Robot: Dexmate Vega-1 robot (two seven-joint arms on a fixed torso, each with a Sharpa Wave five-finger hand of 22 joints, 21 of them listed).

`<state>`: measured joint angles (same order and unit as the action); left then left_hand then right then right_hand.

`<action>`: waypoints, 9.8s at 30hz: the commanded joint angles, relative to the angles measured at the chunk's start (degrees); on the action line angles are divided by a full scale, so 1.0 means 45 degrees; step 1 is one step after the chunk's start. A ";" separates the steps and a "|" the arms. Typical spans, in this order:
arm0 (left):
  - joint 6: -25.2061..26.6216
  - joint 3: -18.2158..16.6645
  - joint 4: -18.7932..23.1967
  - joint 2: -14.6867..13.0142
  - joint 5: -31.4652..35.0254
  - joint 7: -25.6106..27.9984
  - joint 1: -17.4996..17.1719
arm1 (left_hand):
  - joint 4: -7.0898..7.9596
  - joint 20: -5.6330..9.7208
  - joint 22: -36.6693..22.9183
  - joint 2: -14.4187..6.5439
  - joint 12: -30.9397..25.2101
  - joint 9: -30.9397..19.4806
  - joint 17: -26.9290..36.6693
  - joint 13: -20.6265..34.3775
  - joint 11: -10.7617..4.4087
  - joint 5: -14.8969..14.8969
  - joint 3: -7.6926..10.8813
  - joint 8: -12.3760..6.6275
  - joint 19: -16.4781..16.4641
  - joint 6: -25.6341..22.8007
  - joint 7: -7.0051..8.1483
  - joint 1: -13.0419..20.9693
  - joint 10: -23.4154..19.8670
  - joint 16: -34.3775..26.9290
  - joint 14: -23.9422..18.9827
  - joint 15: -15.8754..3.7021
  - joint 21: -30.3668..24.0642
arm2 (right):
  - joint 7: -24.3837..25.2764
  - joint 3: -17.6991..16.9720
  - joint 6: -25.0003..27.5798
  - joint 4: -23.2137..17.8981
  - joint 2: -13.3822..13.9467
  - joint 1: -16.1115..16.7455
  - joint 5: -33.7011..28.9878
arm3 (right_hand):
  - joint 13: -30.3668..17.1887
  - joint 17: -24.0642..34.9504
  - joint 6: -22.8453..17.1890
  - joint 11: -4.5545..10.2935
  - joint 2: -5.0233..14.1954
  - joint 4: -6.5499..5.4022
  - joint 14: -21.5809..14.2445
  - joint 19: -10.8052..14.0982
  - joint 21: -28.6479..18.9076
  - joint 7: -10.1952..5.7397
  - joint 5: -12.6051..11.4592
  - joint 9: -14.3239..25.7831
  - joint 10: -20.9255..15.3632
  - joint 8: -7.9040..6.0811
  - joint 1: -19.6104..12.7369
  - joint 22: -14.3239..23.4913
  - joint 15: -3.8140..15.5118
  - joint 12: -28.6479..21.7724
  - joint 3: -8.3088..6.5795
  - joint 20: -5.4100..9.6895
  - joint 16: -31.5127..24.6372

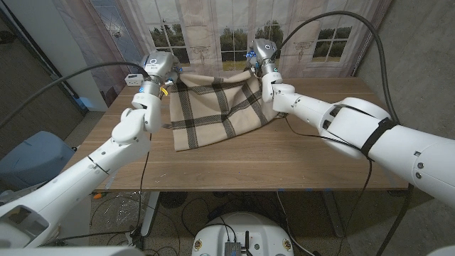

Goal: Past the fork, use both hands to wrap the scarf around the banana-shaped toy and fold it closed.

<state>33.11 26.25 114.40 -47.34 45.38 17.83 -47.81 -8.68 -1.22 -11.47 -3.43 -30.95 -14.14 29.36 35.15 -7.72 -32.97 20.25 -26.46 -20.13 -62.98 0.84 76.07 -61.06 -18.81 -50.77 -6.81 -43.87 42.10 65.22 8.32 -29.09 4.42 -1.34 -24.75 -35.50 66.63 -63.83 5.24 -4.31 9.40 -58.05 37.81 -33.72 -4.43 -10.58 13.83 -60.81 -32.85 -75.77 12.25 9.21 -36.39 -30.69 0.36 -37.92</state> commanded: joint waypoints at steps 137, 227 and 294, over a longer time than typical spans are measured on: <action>0.3372 0.5012 0.1345 0.0314 0.4712 -1.3324 0.1422 | 0.0828 -0.2278 0.0141 0.1199 0.4307 0.0762 -0.4177 -0.4751 0.1313 0.3956 -0.2677 0.3533 0.4162 1.2549 0.0447 -0.6175 1.2252 0.1734 0.9233 0.2564 0.2145 | -0.6454 -0.5215 0.5499 -1.5418 0.7417 0.8680 0.2166 | 0.3969 -0.8083 0.7067 -0.1071 0.2008 -0.1664 0.6611 -0.3246 0.0464 0.0160 0.0057 -0.0519 0.7315 0.5006 0.9277 -0.0390 -0.0888 0.5710 0.0203 -0.0497 0.6031; -0.1676 0.1572 0.1055 -0.1367 0.6938 -0.7504 -0.0818 | -0.0376 -0.0076 -0.0054 -0.1045 -0.0227 -0.3292 0.3441 0.0616 0.0175 0.1735 0.2707 -0.2928 0.0375 0.0330 -0.0611 0.2515 0.1006 -0.4242 -0.0986 -0.1154 -0.6032 | -1.0324 -0.2478 0.4953 -1.3461 0.6729 0.6711 0.0706 | 0.4476 -0.9537 0.7959 -0.0840 0.1566 -0.0223 0.8231 -0.3837 0.1082 -0.0077 -0.0006 -0.0550 0.8774 0.4954 0.9039 -0.0431 -0.0899 0.5696 0.0043 -0.0902 0.6035; -0.9507 0.7245 -0.7907 0.1975 1.0478 -0.1840 1.0677 | -0.0247 0.0284 0.0235 -0.0831 -0.0425 -0.3334 0.5529 0.2161 -0.0026 0.0743 0.3259 -0.3037 0.0637 0.0528 -0.0402 0.2219 0.1228 -0.4286 -0.0854 -0.1179 -0.6879 | -1.0998 -0.2112 0.3420 -1.1040 0.6414 0.5986 0.0735 | 0.4662 -0.9870 0.7988 -0.0826 0.1700 -0.0094 0.8390 -0.3791 0.1257 -0.0072 -0.0001 -0.0562 0.8813 0.4850 0.8945 -0.0430 -0.0938 0.5597 0.0103 -0.0944 0.5874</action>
<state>-5.38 51.29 88.85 -42.76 91.39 1.98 -9.49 -9.79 -0.18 -10.40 -6.88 -32.96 -29.19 30.95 44.68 -7.77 -29.09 34.55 -40.05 -17.27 -60.57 -1.19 86.31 -55.41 -25.47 -50.13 -2.33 -74.54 -6.10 55.13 24.99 -80.98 33.58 26.40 -21.32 -14.36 22.15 -28.23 1.44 3.04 8.73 -20.41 18.40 -27.78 -4.82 -10.40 11.20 -21.36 -10.82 -34.86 9.95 2.37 -10.81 -30.26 -1.40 -11.31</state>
